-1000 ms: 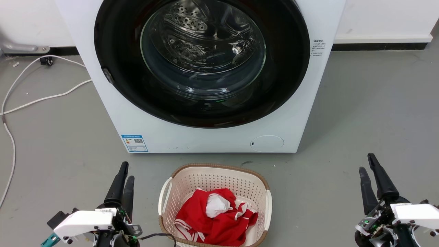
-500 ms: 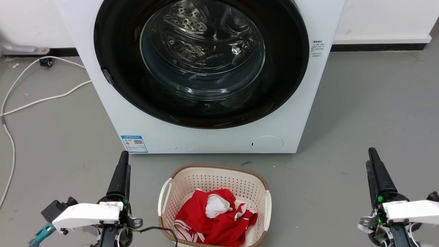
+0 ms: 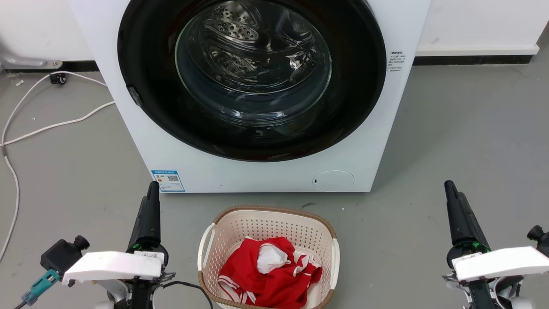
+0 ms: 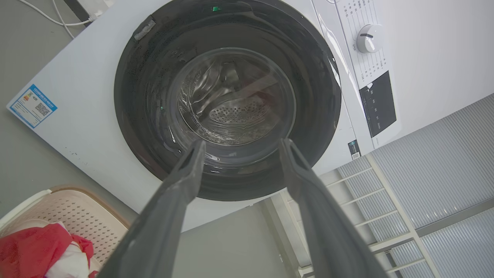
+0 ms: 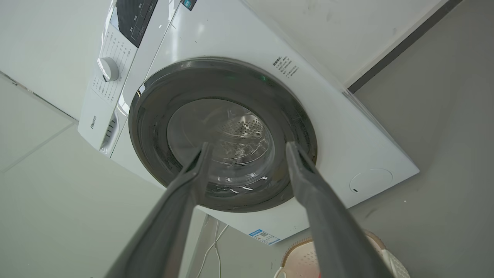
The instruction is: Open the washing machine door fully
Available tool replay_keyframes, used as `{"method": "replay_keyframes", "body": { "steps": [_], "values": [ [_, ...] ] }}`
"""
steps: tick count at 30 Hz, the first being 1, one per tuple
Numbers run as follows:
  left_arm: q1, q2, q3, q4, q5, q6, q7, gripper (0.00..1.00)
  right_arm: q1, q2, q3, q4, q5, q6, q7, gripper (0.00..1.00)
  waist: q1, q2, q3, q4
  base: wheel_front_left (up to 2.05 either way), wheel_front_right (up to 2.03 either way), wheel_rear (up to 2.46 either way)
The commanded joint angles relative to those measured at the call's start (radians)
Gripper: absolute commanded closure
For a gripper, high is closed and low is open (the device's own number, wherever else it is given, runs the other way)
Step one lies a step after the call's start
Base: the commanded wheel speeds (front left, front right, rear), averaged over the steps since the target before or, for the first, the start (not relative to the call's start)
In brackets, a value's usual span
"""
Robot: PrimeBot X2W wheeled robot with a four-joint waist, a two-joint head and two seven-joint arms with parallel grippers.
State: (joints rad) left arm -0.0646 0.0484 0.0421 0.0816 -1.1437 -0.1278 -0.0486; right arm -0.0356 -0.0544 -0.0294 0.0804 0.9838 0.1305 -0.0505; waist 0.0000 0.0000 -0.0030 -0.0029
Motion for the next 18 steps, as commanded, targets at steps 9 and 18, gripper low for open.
{"method": "replay_keyframes", "body": {
  "steps": [9,18],
  "values": [
    [0.007,0.003,-0.017,-0.043,0.224,0.002,-0.035,0.00,0.011,0.000,0.015,-0.043,-0.222,0.000,-0.036,0.00,0.0000,0.0000,-0.002,0.002,0.00,0.00,0.00],
    [0.017,0.003,-0.050,-0.053,0.391,0.021,-0.063,0.00,0.023,0.001,0.020,-0.046,-0.368,0.000,-0.054,0.00,0.0000,0.0000,-0.004,0.000,0.00,0.00,0.00]
  ]
}}
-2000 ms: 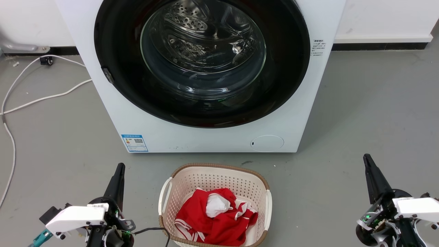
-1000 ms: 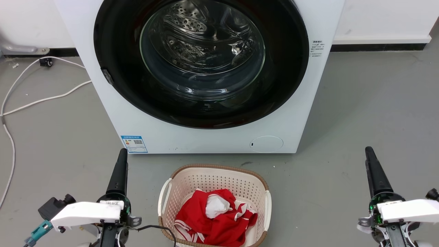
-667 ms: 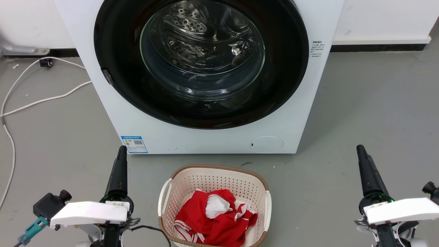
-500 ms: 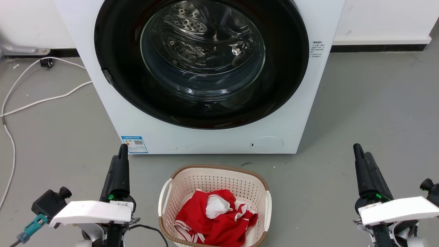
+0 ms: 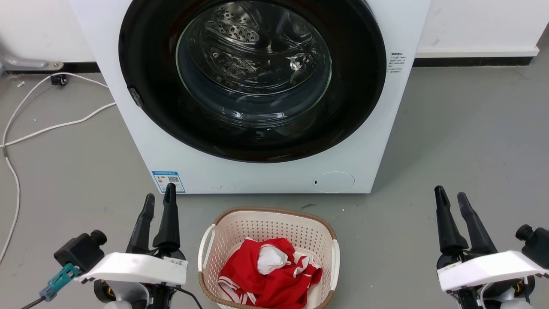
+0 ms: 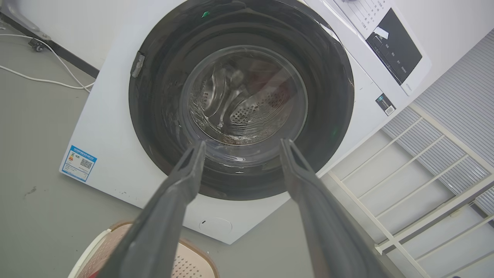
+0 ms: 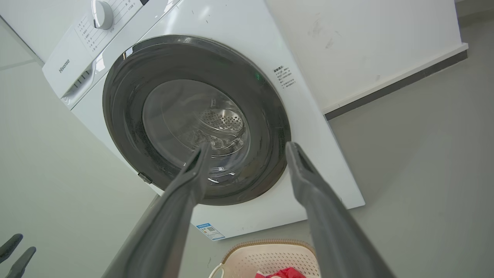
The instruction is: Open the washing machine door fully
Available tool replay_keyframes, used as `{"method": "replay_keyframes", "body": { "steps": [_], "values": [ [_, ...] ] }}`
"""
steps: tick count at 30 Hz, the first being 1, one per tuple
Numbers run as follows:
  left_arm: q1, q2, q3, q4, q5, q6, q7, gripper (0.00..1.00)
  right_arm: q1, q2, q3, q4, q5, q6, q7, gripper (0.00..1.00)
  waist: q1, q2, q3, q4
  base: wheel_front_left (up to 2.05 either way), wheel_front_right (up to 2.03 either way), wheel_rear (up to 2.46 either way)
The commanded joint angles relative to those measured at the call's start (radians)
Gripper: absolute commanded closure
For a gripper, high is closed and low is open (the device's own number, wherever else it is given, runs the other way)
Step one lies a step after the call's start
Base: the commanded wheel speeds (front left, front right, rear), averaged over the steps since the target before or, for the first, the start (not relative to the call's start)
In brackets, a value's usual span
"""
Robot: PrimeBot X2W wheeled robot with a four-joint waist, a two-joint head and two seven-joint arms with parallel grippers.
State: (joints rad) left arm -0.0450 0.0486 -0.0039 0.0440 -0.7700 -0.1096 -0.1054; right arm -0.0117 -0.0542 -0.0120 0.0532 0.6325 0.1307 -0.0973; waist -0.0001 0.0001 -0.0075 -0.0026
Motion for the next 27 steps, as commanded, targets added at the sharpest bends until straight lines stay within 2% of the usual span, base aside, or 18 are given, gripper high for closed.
{"method": "replay_keyframes", "body": {
  "steps": [1,11,27],
  "values": [
    [-0.001,0.003,-0.007,-0.016,0.036,0.006,-0.009,0.00,0.000,0.001,0.003,-0.021,-0.031,0.000,-0.009,0.00,0.0001,-0.0001,0.000,0.000,0.00,0.00,0.00],
    [0.004,0.003,-0.028,-0.011,0.212,0.032,-0.037,0.00,0.008,0.002,0.009,-0.039,-0.161,0.000,-0.021,0.00,0.0001,-0.0001,-0.001,-0.003,0.00,0.00,0.00],
    [0.015,0.003,-0.043,-0.015,0.405,0.057,-0.078,0.00,0.024,0.003,0.019,-0.056,-0.324,0.000,-0.040,0.00,0.0001,-0.0001,-0.005,-0.001,0.00,0.00,0.00]
  ]
}}
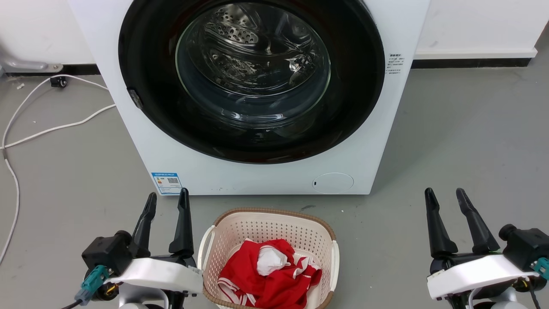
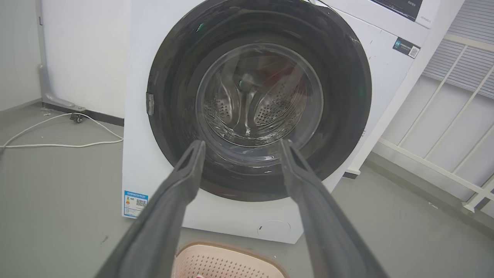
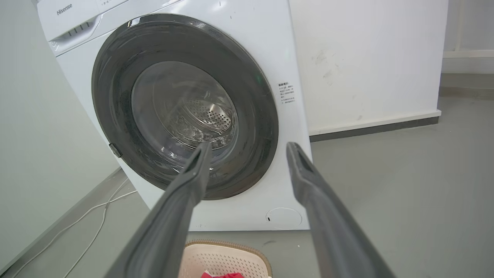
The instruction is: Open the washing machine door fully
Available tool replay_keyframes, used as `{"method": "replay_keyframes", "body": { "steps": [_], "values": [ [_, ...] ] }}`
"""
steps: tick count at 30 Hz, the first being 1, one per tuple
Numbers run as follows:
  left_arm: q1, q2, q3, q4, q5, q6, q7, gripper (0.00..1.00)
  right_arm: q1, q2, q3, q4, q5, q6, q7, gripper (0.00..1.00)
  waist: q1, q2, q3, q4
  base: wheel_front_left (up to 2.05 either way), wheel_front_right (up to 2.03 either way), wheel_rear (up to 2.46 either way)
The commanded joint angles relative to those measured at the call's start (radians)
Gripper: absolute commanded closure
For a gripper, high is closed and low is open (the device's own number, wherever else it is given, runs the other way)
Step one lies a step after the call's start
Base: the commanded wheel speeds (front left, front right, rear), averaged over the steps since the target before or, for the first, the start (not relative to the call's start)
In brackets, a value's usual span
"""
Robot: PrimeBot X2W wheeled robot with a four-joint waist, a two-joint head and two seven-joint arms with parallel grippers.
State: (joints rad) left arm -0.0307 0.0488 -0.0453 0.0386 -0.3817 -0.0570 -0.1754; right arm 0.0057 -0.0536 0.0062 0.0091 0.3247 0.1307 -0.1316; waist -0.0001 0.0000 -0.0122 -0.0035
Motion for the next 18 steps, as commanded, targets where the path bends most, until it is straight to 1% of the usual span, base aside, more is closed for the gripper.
{"method": "replay_keyframes", "body": {
  "steps": [1,18],
  "values": [
    [0.001,0.002,-0.002,-0.010,0.027,0.006,-0.010,0.00,0.007,0.003,0.001,-0.013,-0.027,0.000,-0.006,0.00,0.0001,0.0000,0.000,0.000,0.00,0.00,0.00],
    [0.007,0.006,-0.017,-0.008,0.190,0.028,-0.047,0.00,0.019,0.004,0.002,-0.031,-0.171,0.000,-0.014,0.00,0.0001,0.0000,0.001,-0.001,0.00,0.00,0.00]
  ]
}}
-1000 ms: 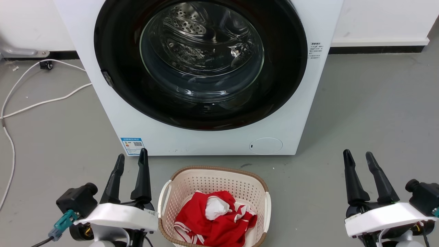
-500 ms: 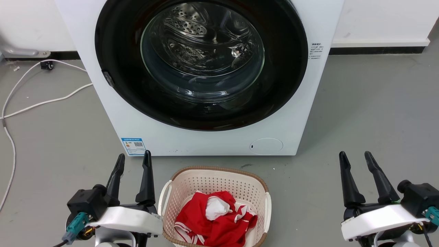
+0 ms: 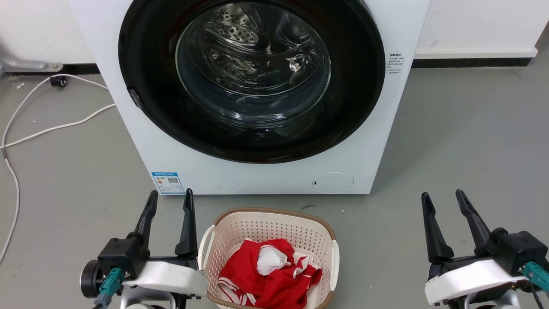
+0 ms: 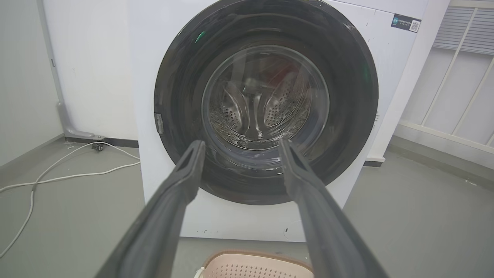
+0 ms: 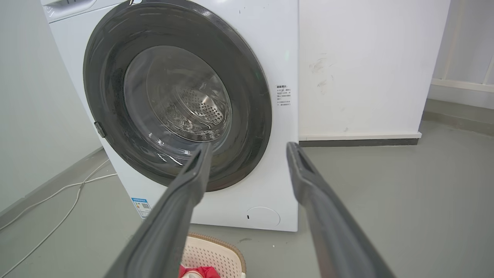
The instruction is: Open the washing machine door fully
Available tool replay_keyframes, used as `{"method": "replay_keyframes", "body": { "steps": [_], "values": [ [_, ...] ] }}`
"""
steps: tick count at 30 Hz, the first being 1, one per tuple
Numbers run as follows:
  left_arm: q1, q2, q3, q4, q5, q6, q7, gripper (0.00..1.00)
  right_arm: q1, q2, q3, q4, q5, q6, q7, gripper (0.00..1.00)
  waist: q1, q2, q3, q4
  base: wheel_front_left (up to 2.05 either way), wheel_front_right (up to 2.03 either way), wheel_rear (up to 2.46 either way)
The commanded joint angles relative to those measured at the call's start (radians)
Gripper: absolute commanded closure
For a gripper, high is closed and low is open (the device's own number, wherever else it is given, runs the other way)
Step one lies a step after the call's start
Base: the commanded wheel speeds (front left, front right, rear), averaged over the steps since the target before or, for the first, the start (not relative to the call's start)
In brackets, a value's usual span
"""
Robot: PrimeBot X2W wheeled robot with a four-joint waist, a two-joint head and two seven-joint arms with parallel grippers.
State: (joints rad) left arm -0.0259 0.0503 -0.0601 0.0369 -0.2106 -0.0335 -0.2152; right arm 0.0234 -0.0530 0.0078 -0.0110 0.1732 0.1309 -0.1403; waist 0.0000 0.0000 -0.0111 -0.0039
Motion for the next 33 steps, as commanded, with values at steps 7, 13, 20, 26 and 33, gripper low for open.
{"method": "replay_keyframes", "body": {
  "steps": [7,13,20,26,33],
  "values": [
    [0.004,0.007,-0.010,-0.012,0.079,0.015,-0.021,0.00,0.009,0.004,0.003,-0.017,-0.076,0.000,-0.004,0.00,0.0000,0.0000,0.002,0.000,0.00,0.00,0.00],
    [0.009,0.009,-0.015,-0.016,0.125,0.023,-0.031,0.00,0.014,0.004,0.006,-0.023,-0.119,0.000,-0.004,0.00,0.0000,0.0000,0.003,0.000,0.00,0.00,0.00],
    [0.017,0.009,-0.021,-0.020,0.173,0.031,-0.045,0.00,0.020,0.004,0.007,-0.031,-0.167,0.000,-0.010,0.00,0.0000,0.0000,0.002,-0.001,0.00,0.00,0.00],
    [0.016,0.008,-0.023,-0.019,0.198,0.035,-0.052,0.00,0.020,0.005,0.009,-0.036,-0.196,0.000,-0.011,0.00,0.0000,0.0000,0.004,-0.001,0.00,0.00,0.00],
    [0.012,0.007,-0.020,-0.010,0.187,0.034,-0.052,0.00,0.015,0.005,0.007,-0.024,-0.180,0.000,-0.008,0.00,0.0000,0.0000,0.005,-0.001,0.00,0.00,0.00]
  ]
}}
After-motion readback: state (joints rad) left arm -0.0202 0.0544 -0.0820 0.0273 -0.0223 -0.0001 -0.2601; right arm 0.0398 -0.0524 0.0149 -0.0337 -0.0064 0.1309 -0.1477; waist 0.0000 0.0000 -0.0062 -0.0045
